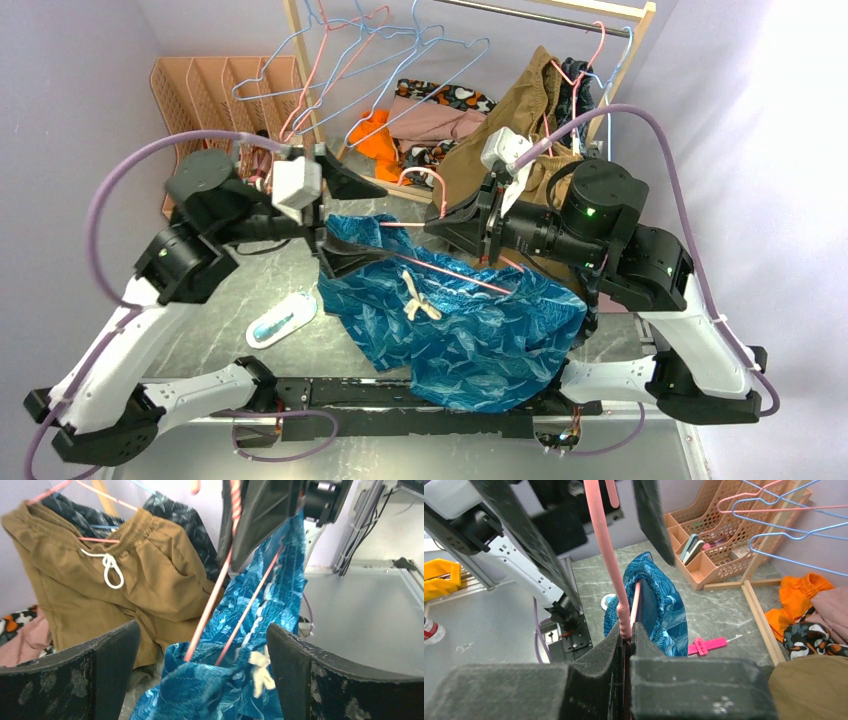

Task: Place the shorts on the hanger
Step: Place the hanger at the clothesline.

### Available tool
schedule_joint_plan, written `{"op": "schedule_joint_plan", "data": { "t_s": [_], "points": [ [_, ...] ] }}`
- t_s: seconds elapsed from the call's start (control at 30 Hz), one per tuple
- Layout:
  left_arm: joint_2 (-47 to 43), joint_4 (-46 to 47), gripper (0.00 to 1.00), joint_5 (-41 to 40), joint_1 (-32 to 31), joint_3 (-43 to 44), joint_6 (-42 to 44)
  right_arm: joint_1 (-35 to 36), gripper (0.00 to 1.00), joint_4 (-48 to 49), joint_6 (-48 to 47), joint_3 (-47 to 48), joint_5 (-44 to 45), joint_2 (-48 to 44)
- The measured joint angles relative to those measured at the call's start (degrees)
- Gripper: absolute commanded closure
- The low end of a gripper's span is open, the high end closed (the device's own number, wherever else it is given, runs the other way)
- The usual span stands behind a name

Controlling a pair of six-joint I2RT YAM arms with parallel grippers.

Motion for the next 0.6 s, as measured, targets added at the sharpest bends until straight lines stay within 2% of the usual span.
{"op": "schedule_joint_plan", "data": {
  "t_s": [0.2, 0.6],
  "points": [
    [4.28, 2.27, 0.11, 3.19, 0.0, -2.1, 2.12, 0.0, 1.0, 0.09, 1.03, -1.55, -0.68, -0.31],
    [8.04, 5.44, 0.45, 10.51, 0.0, -1.53, 2.93, 0.0, 1.0, 1.92, 1.6, -4.7, -0.17, -2.75]
  ]
}}
